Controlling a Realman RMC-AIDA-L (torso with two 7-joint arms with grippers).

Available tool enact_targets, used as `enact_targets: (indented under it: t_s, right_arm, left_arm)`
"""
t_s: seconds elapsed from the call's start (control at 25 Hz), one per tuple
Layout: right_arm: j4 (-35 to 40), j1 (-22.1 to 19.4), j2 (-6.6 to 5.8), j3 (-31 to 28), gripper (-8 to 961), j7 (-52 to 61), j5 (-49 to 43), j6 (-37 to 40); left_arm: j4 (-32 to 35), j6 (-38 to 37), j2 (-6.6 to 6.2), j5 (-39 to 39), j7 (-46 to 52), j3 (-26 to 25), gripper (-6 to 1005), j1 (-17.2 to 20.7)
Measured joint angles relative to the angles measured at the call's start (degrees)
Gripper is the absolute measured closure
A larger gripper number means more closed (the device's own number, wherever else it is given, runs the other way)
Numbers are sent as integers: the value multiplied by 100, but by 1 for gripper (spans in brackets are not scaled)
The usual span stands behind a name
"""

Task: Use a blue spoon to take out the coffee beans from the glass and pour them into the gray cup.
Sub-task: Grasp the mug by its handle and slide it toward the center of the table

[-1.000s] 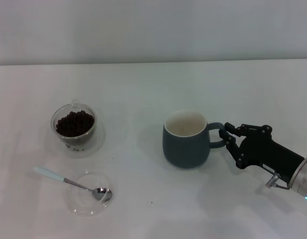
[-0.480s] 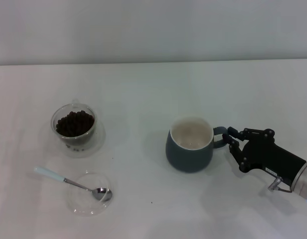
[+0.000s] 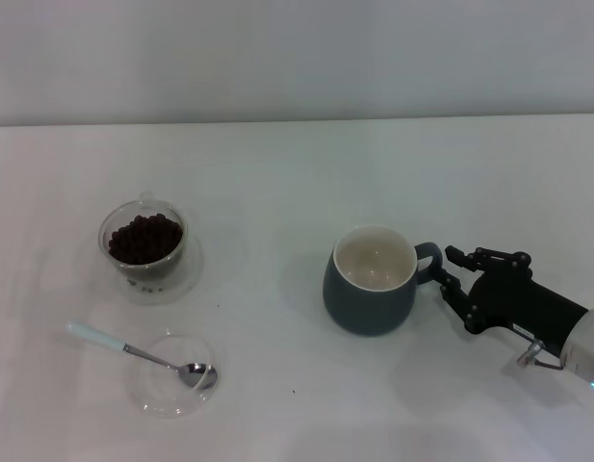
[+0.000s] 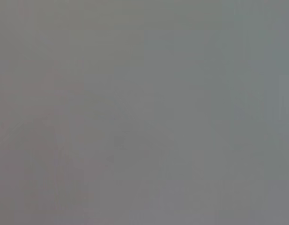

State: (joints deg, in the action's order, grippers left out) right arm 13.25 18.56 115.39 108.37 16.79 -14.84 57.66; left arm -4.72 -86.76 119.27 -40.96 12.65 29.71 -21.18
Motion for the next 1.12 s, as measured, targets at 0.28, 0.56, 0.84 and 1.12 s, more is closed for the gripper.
enact_targets:
  t_s: [0.28, 0.56, 0.84, 1.12]
  right_arm:
    - [128, 42, 10, -3, 671, 0, 42, -275]
    - [202, 60, 19, -2, 676, 4, 39, -310]
    - [230, 71, 21, 19, 683, 54, 11, -310]
    - [242, 80, 34, 136, 783, 59, 41, -287]
  left_arm:
    - [0, 7, 0, 0, 0, 0, 199, -6]
    - [-3, 11, 0, 0, 0, 0, 198, 28]
    - [-3, 9, 0, 0, 0, 0, 198, 43]
    - [-3, -3, 0, 0, 0, 0, 198, 46]
